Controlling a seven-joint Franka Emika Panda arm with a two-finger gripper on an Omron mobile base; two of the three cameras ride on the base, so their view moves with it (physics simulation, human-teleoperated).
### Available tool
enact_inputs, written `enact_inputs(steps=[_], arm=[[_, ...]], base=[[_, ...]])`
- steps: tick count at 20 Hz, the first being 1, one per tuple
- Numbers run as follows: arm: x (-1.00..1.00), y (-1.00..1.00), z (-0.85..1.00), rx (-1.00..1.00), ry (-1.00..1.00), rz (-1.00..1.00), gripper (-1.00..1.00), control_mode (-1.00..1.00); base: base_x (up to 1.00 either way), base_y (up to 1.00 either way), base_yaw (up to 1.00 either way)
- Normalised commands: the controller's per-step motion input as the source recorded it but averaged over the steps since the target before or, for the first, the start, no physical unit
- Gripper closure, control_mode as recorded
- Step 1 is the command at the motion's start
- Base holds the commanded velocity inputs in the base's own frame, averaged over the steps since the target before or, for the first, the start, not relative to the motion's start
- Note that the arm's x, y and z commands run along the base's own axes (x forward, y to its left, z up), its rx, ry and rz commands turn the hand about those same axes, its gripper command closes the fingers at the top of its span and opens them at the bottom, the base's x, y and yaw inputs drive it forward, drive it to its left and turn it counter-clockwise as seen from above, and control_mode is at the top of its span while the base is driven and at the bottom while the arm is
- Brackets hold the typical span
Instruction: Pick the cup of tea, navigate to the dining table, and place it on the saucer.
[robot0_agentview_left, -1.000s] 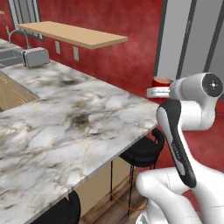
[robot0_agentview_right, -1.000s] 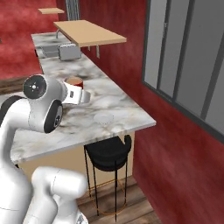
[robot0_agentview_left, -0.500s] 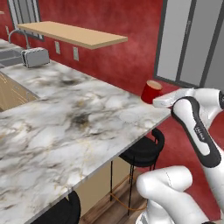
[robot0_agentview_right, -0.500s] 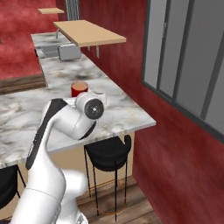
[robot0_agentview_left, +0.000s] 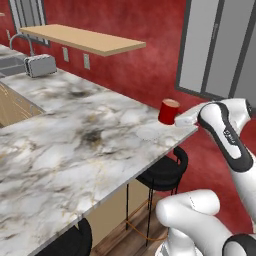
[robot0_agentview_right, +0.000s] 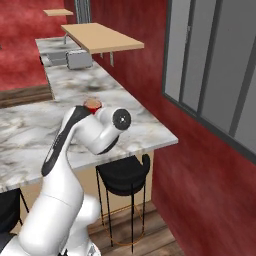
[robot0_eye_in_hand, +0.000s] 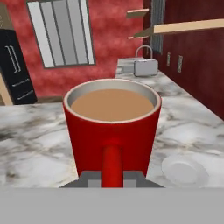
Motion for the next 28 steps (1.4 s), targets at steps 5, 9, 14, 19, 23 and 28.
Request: enact_inputs(steps=[5,9,14,19,23,28], arm=[[0.12,0.01,-0.01,-0.06,0.21,0.0,1.0,-1.0],[0.17,0.03,-0.25,-0.06,0.08,0.0,1.0,-1.0],[0.17,0.0,-0.55,-0.05,0.0,0.0,1.0,-1.0],[0.2,0.0,-0.57,-0.01,0.0,0.01,1.0,-1.0],[0.21,0.0,-0.38,0.0,-0.06,0.05,1.0,-1.0],[0.39,0.0,-0.35,0.0,-0.03,0.07,1.0,-1.0]], base=[[0.0,0.0,0.0],[0.0,0.0,0.0],[0.0,0.0,0.0],[0.0,0.0,0.0],[0.0,0.0,0.0],[0.0,0.0,0.0]])
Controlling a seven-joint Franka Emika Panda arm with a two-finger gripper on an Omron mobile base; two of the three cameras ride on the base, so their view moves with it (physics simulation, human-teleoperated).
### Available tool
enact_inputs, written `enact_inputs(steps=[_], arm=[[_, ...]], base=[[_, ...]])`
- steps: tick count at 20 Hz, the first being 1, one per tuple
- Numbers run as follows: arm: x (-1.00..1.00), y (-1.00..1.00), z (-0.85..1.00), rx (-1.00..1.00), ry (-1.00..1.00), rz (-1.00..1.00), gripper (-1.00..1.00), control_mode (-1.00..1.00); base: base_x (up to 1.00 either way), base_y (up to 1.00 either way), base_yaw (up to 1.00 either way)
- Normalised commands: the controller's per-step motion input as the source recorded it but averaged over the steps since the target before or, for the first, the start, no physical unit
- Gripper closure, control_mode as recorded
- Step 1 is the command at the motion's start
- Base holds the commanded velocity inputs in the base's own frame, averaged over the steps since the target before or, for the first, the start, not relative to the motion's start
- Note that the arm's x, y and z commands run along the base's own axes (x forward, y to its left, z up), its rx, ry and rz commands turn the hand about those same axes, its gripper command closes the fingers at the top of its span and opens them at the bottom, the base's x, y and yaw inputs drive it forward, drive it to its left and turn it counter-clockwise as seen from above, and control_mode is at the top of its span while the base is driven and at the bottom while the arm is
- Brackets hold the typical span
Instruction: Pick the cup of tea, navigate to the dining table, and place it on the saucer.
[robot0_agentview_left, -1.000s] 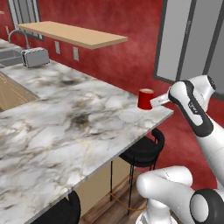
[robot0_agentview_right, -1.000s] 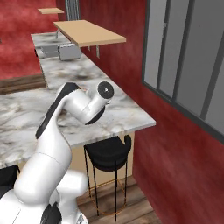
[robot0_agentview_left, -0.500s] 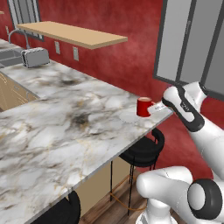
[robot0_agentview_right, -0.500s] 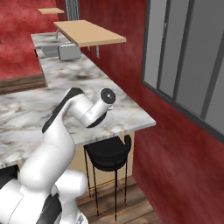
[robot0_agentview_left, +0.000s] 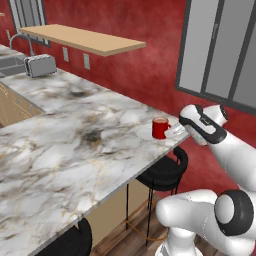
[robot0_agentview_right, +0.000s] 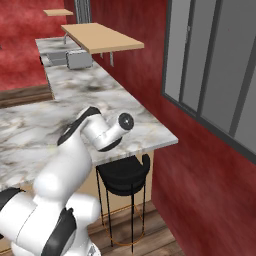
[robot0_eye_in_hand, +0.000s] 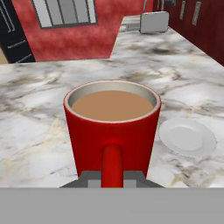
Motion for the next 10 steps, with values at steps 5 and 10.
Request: enact_inputs(steps=[5,10], arm=[[0.69,0.0,-0.26,0.0,0.0,0.05,1.0,-1.0],[0.49,-0.04,0.0,0.0,0.0,0.04,1.0,-1.0]], base=[[0.0,0.0,0.0],[0.0,0.0,0.0]])
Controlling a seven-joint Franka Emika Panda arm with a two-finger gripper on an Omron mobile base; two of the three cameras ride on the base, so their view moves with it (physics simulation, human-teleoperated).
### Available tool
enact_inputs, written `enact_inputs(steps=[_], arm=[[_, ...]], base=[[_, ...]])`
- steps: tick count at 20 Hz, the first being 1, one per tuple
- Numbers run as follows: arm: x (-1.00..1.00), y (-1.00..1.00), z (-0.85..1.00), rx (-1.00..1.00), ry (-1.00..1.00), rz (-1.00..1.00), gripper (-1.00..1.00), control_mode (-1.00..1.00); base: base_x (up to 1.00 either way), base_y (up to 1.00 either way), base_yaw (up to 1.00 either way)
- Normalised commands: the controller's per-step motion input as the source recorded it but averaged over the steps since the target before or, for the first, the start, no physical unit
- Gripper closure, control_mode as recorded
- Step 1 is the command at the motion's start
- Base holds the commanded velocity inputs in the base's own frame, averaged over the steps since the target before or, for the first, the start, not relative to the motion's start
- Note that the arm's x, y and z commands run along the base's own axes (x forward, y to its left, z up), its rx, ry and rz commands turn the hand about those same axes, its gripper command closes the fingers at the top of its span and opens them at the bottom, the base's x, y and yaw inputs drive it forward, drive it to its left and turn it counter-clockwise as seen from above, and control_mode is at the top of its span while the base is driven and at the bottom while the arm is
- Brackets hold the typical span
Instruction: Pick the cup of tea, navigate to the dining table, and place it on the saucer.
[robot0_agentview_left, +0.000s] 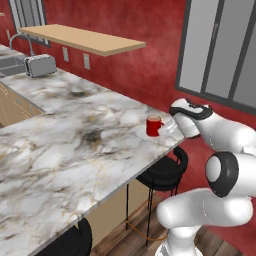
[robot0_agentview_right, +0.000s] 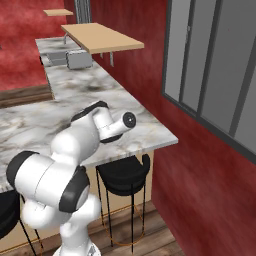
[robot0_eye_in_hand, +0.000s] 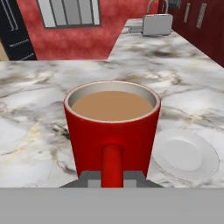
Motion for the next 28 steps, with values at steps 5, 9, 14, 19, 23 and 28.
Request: enact_inputs(steps=[5,9,14,19,23,28], arm=[[0.27,-0.1,-0.02,0.0,0.0,0.01,1.0,-1.0],[0.16,-0.23,-0.12,0.0,0.03,0.0,1.0,-1.0],[0.25,-0.02,-0.24,0.0,0.03,0.0,1.0,-1.0],[0.1,0.0,-0.38,0.0,0.0,0.0,1.0,-1.0],[0.01,0.0,-0.18,0.0,0.0,0.0,1.0,-1.0],[0.07,0.0,-0.02,0.0,-0.04,0.0,1.0,-1.0]], base=[[0.0,0.0,0.0],[0.0,0.0,0.0],[0.0,0.0,0.0],[0.0,0.0,0.0],[0.0,0.0,0.0],[0.0,0.0,0.0]])
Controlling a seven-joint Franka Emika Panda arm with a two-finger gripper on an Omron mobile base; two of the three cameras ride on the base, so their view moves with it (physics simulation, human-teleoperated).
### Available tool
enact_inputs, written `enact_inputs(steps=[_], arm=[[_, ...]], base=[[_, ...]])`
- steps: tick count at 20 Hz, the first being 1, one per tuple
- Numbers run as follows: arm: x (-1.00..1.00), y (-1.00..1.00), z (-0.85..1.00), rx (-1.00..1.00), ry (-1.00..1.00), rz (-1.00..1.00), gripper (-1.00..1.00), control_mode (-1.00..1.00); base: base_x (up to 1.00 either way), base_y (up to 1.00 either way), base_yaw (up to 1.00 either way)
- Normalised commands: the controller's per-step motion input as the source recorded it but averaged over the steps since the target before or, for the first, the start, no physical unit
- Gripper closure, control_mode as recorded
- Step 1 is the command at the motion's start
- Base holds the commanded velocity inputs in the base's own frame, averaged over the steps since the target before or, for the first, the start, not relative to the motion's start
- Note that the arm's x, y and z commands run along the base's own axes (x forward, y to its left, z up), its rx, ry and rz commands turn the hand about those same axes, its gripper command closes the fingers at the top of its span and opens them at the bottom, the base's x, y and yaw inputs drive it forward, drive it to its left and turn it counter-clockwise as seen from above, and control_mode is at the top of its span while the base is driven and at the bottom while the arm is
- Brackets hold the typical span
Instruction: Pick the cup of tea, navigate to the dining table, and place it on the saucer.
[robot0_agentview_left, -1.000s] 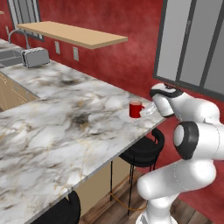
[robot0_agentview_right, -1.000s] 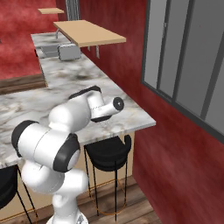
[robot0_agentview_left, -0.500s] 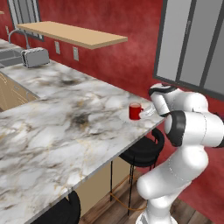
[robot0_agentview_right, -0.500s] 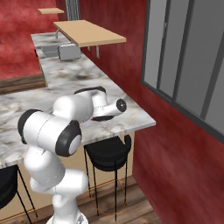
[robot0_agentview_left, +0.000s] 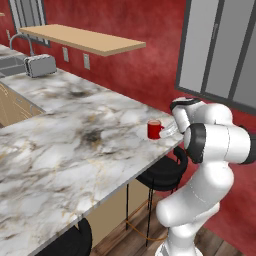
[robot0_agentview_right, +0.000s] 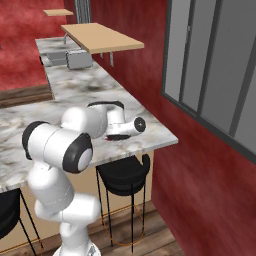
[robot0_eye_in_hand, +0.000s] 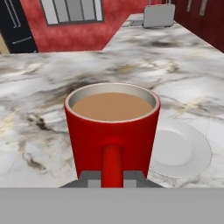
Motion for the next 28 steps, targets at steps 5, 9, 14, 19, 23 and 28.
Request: enact_inputs(steps=[5,9,14,19,23,28], arm=[[0.38,0.0,-0.02,0.0,-0.01,0.0,1.0,-1.0],[0.27,0.0,-0.01,0.0,0.0,0.0,1.0,-1.0],[0.19,0.0,-0.14,0.0,0.0,0.0,1.0,-1.0],[0.03,0.0,-0.33,0.0,0.0,0.0,1.0,-1.0],[0.06,0.0,-0.34,0.0,0.0,0.0,1.0,-1.0],[0.15,0.0,-0.07,0.0,0.0,0.0,1.0,-1.0]], base=[[0.0,0.0,0.0],[0.0,0.0,0.0],[0.0,0.0,0.0],[0.0,0.0,0.0],[0.0,0.0,0.0],[0.0,0.0,0.0]])
